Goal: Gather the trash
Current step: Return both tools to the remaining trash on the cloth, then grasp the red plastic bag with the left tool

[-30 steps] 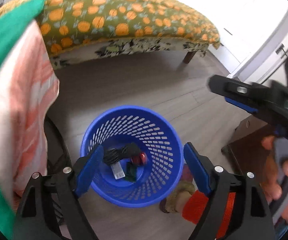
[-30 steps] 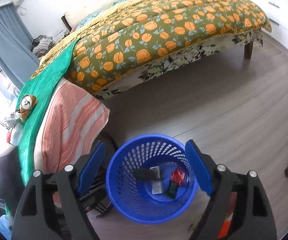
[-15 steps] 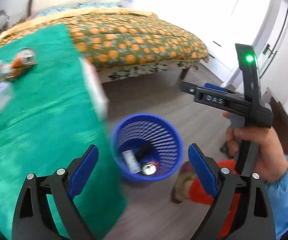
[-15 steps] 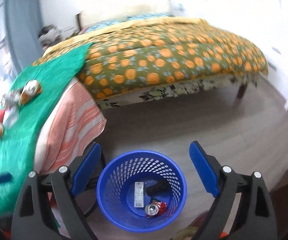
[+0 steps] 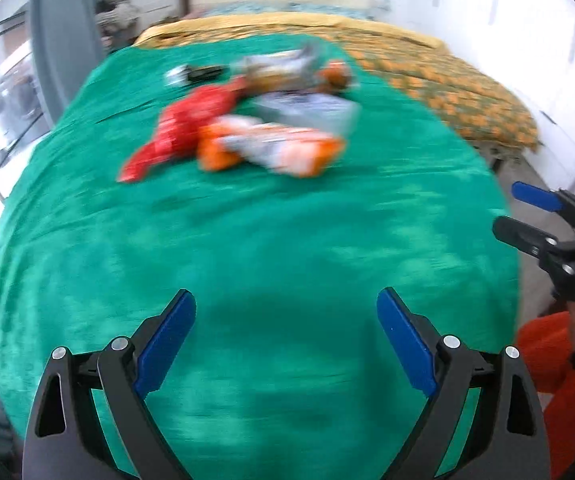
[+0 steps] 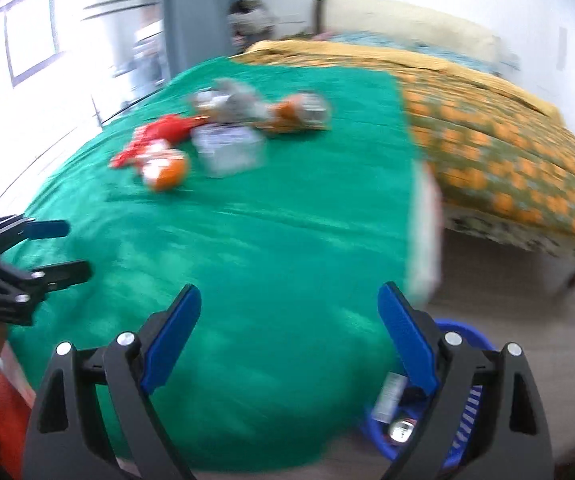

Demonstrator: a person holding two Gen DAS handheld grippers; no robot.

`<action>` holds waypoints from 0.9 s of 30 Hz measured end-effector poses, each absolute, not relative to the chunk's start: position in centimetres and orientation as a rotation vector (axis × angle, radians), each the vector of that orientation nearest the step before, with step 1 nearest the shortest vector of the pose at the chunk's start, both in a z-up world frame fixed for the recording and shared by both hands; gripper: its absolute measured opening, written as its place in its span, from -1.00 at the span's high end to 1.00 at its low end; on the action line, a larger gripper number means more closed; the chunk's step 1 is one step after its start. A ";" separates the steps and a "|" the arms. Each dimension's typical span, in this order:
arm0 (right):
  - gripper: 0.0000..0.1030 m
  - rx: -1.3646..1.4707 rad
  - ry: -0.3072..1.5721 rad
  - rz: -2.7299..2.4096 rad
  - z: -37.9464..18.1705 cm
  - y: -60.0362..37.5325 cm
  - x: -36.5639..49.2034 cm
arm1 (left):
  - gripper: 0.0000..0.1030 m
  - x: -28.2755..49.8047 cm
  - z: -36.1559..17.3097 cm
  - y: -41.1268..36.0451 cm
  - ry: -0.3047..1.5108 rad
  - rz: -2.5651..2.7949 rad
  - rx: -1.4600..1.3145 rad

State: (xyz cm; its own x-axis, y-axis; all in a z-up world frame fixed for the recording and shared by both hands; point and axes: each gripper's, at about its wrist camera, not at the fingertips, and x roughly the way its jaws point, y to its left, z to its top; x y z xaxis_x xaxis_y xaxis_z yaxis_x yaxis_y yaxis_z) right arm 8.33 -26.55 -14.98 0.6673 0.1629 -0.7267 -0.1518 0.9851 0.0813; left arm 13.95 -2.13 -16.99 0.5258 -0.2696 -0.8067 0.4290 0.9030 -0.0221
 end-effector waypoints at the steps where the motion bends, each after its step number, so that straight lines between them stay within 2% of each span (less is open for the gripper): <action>1: -0.70 0.006 0.832 0.191 -15.0 -25.3 9.1 | -0.77 14.6 -17.1 -1.0 0.933 -0.403 0.184; 7: -0.70 -0.079 0.907 0.294 -17.2 -19.0 13.7 | -0.77 18.5 -16.8 3.2 0.936 -0.379 0.146; 11: -0.76 -0.096 0.908 0.315 -18.0 -18.1 13.9 | -0.77 22.0 -15.3 3.7 0.898 -0.411 0.135; 18: -0.77 -0.093 0.898 0.304 -18.2 -18.2 13.6 | -0.77 29.6 -13.8 0.0 0.919 -0.493 0.155; 24: -0.77 -0.093 0.896 0.300 -18.1 -18.0 13.3 | -0.77 34.3 -16.0 -2.7 1.026 -0.466 0.212; 25: -0.77 -0.093 0.896 0.301 -18.1 -18.0 13.3 | -0.67 34.6 -16.3 -2.6 1.038 -0.465 0.210; 26: -0.77 -0.092 0.896 0.302 -18.1 -18.1 13.3 | -0.44 34.8 -16.5 -2.6 1.047 -0.466 0.200; 27: -0.77 -0.092 0.896 0.302 -18.1 -18.1 13.4 | -0.31 35.1 -16.7 -2.2 1.067 -0.478 0.163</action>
